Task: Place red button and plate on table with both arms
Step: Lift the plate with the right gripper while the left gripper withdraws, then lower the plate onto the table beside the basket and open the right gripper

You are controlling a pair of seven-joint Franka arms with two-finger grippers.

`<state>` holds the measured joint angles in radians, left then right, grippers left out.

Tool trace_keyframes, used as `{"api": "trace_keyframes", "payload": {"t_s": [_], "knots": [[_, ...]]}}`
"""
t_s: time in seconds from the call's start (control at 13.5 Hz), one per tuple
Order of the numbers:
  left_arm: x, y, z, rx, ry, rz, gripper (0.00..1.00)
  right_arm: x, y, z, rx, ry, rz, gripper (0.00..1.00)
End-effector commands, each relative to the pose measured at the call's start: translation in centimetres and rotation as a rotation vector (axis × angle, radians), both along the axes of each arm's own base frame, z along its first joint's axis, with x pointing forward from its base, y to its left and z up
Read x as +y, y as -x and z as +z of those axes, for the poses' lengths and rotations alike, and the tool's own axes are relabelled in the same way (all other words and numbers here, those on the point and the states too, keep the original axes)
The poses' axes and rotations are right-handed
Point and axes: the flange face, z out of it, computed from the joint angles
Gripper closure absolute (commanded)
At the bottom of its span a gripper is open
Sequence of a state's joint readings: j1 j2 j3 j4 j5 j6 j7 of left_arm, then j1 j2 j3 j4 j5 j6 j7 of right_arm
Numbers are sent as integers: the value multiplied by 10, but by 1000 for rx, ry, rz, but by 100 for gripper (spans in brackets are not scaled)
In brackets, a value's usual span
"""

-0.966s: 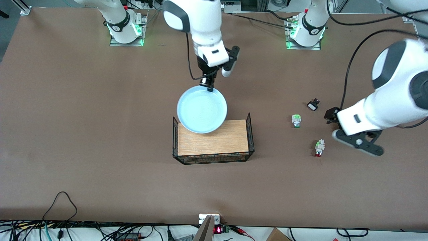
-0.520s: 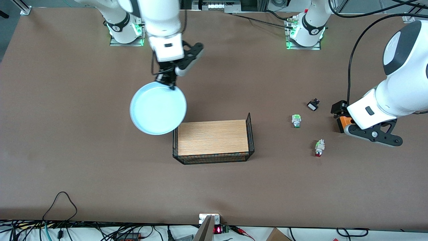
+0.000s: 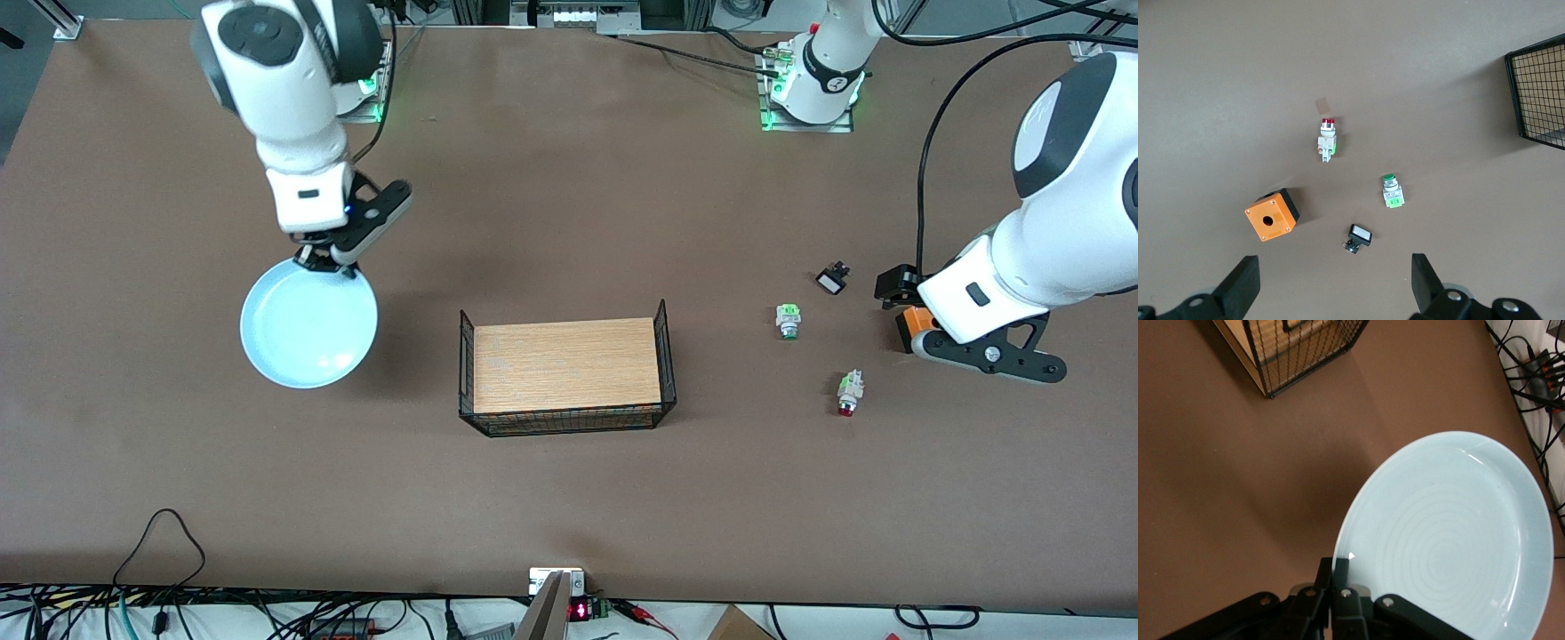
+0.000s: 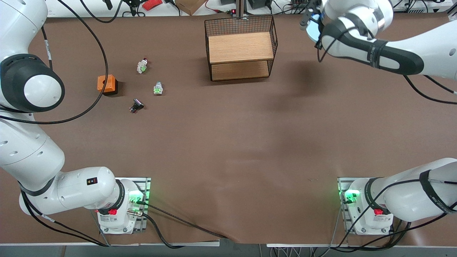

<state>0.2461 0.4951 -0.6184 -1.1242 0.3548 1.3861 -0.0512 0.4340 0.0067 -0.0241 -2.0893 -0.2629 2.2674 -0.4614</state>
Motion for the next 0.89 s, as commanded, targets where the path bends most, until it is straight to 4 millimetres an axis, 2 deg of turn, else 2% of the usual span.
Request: {"api": "trace_keyframes", "payload": {"t_s": [0.0,0.07,0.22,0.3,0.52,0.67,0.82], "knots": [[-10,17,25,-28,-13,2,0,-48,11,-56,-16,-22,-14,100],[-6,24,19,-9,-23,30,0,-58,10,-76,-6,-27,-25,100],[31,31,17,-22,52,142,0,-75,3,-109,25,-24,-52,100],[39,40,13,-40,82,175,0,-84,-1,-123,33,-26,-65,100],[55,71,6,-165,88,213,0,-96,7,-169,35,-57,-69,100],[55,78,6,-162,86,201,0,-104,13,-203,26,-86,-70,100],[51,75,8,-163,85,194,0,-103,17,-225,39,-93,-63,100]]}}
